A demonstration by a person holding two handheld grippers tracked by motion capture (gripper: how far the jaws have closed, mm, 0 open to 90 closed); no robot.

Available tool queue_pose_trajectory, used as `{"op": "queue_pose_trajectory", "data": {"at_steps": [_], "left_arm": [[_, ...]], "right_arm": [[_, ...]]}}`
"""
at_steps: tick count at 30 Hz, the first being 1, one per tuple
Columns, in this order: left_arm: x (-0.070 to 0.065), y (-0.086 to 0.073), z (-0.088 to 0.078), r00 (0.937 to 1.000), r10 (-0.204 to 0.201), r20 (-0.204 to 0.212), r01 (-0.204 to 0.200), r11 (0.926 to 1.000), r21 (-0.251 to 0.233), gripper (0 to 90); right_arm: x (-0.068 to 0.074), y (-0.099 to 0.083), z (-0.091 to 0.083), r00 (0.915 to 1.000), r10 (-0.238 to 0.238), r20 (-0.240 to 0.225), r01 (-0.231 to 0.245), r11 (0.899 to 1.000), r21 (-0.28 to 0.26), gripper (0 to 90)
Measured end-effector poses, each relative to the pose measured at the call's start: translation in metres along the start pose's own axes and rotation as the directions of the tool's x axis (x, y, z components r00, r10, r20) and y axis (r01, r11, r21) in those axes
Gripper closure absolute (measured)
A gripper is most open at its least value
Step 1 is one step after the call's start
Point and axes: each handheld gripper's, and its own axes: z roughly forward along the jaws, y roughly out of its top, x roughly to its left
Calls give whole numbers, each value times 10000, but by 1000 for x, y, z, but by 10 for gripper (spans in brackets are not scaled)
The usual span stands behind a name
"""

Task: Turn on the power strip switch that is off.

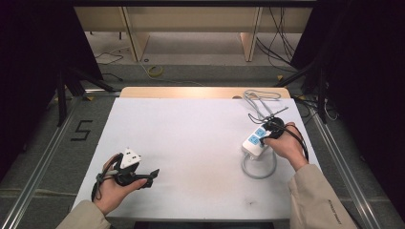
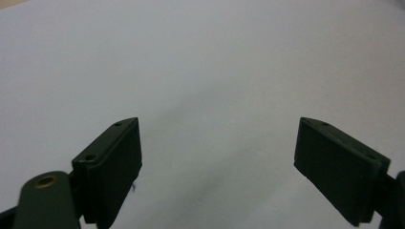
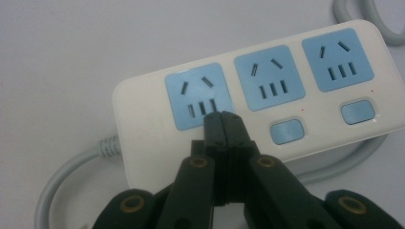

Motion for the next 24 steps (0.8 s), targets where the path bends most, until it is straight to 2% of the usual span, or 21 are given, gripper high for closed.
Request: {"op": "queue_pose_trajectory", "data": {"at_steps": [24], "left_arm": [[0,0,0,10000,39,-25,-39,10000,-3,161]], "right_arm": [[1,3,2,10000,53,43,-55,9994,332,900]]}}
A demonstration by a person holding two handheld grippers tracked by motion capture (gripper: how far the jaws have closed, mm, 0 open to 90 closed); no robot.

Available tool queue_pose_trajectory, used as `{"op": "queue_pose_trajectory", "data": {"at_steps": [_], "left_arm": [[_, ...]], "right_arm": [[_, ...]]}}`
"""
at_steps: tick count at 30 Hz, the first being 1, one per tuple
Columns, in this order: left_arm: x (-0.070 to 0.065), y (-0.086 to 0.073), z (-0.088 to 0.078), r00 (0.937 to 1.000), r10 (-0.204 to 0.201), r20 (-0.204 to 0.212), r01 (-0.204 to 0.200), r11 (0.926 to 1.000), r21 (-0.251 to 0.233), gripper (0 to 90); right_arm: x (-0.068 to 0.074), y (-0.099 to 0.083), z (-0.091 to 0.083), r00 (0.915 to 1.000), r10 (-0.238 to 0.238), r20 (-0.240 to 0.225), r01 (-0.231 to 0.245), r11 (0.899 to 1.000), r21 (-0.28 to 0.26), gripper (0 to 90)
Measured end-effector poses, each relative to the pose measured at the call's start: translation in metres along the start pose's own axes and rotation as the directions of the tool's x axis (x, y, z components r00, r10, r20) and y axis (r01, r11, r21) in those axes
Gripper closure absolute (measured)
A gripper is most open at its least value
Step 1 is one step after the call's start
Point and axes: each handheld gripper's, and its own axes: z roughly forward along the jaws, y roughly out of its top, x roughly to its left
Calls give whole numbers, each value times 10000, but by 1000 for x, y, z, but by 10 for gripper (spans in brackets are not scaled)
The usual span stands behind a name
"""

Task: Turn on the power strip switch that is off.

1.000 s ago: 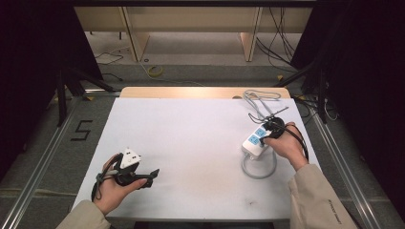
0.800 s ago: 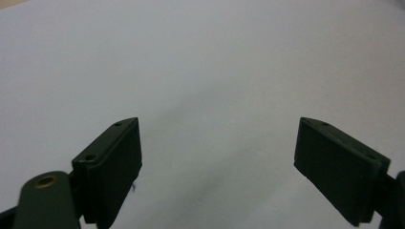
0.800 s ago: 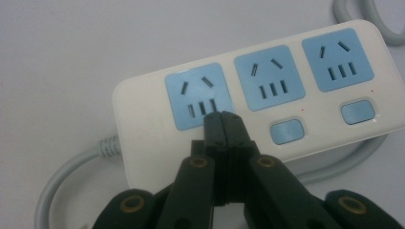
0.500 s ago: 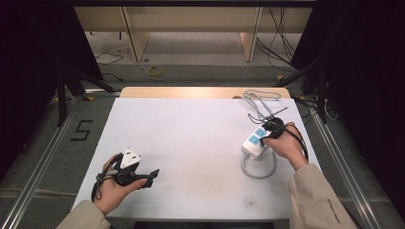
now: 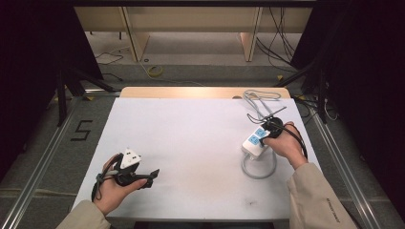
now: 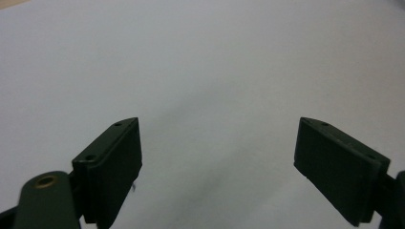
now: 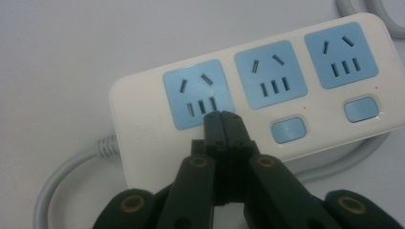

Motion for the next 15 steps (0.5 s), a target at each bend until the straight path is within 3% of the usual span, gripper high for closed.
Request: {"op": "queue_pose_trajectory", "data": {"at_steps": [15], "left_arm": [[0,0,0,10000,-8,5,8,10000,4,161]], "right_arm": [[0,0,0,9999,168,-27,-168,9999,28,900]]}}
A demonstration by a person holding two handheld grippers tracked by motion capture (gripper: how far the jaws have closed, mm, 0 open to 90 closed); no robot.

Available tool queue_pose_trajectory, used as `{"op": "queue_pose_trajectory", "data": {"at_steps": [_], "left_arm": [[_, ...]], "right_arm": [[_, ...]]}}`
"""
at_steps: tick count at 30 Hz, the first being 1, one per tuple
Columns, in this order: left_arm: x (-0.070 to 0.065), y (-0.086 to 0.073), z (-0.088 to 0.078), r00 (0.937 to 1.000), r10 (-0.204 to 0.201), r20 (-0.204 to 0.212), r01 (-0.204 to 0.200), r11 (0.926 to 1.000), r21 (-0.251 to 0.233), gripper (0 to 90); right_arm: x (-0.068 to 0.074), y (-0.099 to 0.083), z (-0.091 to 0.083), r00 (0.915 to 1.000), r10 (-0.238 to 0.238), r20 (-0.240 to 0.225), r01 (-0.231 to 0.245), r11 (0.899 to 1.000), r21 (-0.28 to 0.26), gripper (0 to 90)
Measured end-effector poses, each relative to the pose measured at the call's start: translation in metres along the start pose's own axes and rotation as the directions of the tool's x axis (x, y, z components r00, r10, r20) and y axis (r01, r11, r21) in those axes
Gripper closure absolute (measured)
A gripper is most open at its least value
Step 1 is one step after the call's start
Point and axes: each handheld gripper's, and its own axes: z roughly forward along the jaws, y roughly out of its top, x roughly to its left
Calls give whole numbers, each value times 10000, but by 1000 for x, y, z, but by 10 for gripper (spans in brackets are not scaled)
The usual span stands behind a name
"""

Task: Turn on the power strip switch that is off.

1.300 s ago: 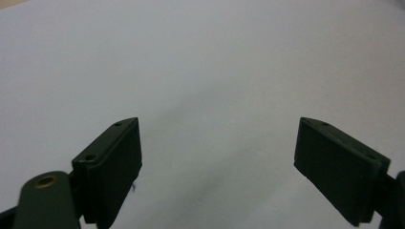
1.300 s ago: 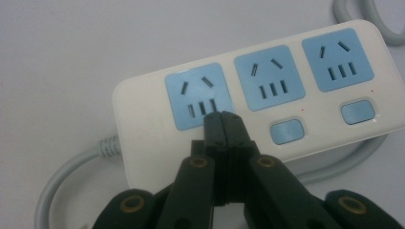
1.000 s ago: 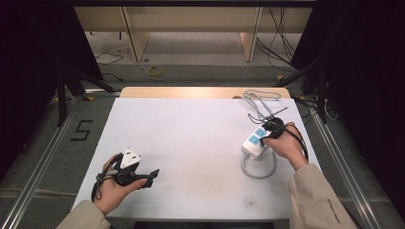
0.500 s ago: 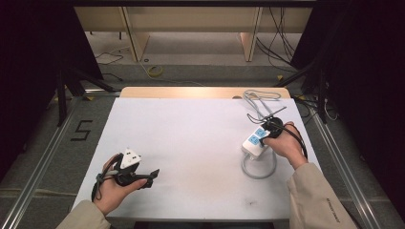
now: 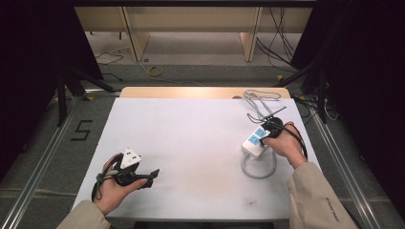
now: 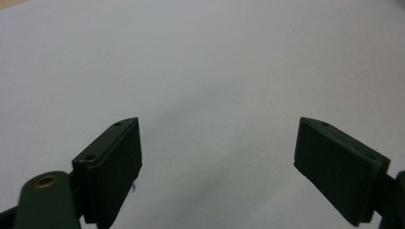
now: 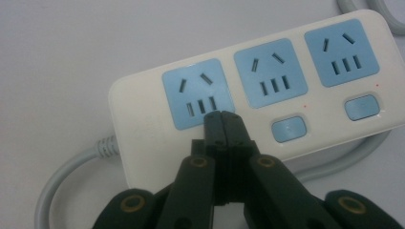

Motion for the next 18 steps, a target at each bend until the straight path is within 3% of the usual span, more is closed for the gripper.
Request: {"op": "queue_pose_trajectory", "data": {"at_steps": [18], "left_arm": [[0,0,0,10000,-15,4,15,10000,-14,160]], "right_arm": [[1,1,1,9999,49,90,-51,9999,145,900]]}}
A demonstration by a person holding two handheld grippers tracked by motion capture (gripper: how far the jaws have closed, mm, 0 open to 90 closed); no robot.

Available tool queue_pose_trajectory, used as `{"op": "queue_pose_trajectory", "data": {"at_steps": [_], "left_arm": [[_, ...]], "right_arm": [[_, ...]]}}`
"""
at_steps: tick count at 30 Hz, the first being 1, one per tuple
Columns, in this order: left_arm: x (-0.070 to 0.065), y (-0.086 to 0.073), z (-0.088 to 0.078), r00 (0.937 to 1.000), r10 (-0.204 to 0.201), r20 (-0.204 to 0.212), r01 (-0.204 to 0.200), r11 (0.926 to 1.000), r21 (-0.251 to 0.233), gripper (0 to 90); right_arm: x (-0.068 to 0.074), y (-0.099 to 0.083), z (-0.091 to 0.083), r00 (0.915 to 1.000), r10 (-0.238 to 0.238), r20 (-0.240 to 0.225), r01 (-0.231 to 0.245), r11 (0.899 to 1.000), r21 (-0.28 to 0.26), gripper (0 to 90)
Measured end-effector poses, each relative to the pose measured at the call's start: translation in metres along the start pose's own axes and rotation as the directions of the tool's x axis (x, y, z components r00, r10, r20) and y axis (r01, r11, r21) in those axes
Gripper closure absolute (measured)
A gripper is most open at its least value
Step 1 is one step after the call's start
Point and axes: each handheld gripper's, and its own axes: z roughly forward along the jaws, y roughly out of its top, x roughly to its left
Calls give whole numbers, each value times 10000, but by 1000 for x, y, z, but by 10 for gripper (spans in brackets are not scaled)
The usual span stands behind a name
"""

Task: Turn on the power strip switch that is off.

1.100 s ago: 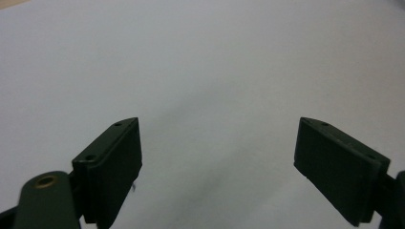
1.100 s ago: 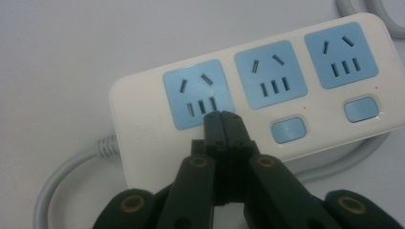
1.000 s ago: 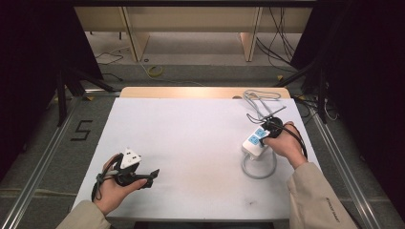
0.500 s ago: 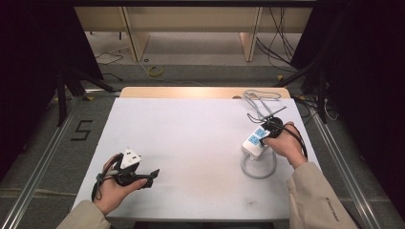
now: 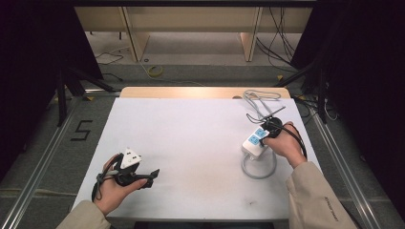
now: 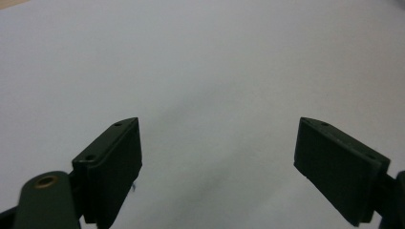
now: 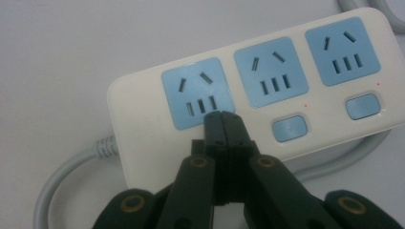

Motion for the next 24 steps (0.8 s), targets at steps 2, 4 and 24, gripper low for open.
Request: {"op": "queue_pose_trajectory", "data": {"at_steps": [2,4,24], "left_arm": [[0,0,0,10000,3,2,-3,10000,-3,160],[0,0,0,10000,-1,3,1,10000,1,161],[0,0,1,10000,-42,28,42,10000,41,161]], "right_arm": [[0,0,0,10000,5,1,-5,10000,-14,900],[0,-1,0,10000,13,-9,-13,10000,-59,900],[1,-3,0,10000,31,62,-29,9996,-271,900]]}}
